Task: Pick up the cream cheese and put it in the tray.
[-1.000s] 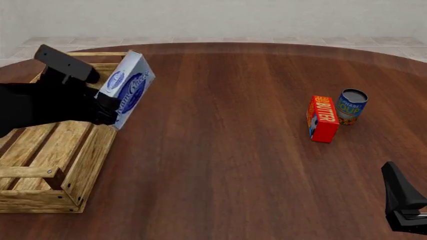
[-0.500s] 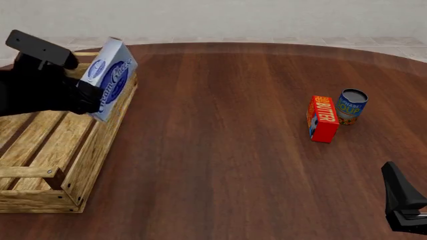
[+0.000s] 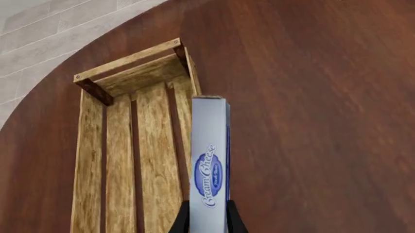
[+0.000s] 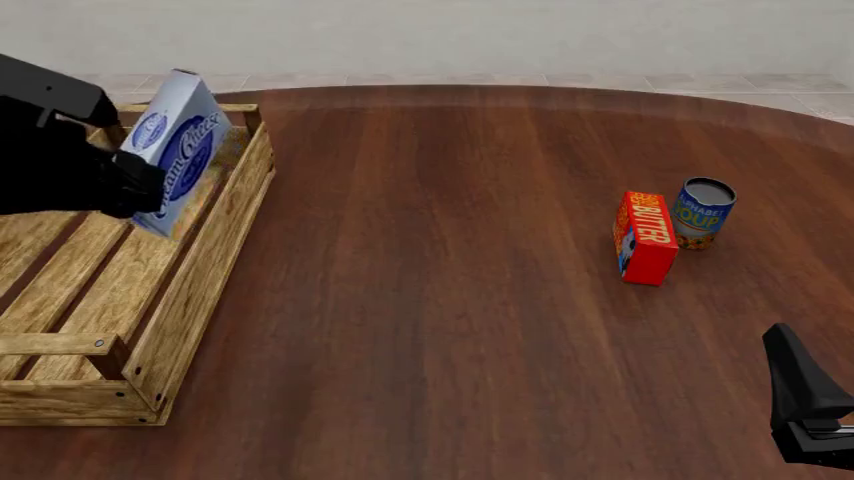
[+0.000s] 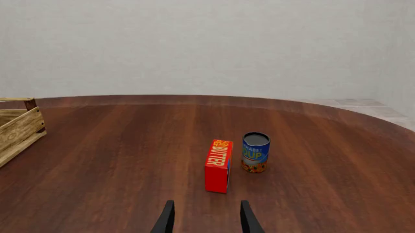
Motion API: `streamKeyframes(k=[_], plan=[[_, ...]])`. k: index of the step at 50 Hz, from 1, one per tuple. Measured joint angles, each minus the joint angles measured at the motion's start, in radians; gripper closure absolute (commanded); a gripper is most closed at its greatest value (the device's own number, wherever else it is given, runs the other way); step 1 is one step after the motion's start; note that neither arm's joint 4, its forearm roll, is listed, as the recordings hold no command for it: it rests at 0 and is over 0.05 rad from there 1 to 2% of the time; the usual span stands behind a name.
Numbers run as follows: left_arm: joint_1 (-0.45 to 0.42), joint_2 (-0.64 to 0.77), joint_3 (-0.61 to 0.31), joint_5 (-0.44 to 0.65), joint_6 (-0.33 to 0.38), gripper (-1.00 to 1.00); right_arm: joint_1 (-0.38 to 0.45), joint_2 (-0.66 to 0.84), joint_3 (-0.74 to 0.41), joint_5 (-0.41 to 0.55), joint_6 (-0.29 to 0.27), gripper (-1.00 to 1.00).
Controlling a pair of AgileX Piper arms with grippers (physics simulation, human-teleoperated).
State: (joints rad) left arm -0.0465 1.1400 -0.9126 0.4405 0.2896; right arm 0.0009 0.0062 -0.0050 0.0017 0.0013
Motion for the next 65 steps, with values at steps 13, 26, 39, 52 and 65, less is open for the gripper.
streamKeyframes(k=[13,26,39,52,65], plan=[[0.072,0.025,-0.023,0.009,0.0,1.0,0.0,0.0,0.0,0.0,0.0,-1.0],[0.14,0.064,0.004,-0.024,0.03,1.0,0.0,0.0,0.0,0.0,0.0,-1.0],[0.2,0.106,0.038,-0.065,0.089,1.0,0.0,0.0,0.0,0.0,0.0,-1.0],[0.242,0.143,0.062,-0.091,0.137,1.0,0.0,0.0,0.0,0.0,0.0,-1.0],[0.273,0.185,0.086,-0.13,0.162,1.0,0.0,0.0,0.0,0.0,0.0,-1.0]])
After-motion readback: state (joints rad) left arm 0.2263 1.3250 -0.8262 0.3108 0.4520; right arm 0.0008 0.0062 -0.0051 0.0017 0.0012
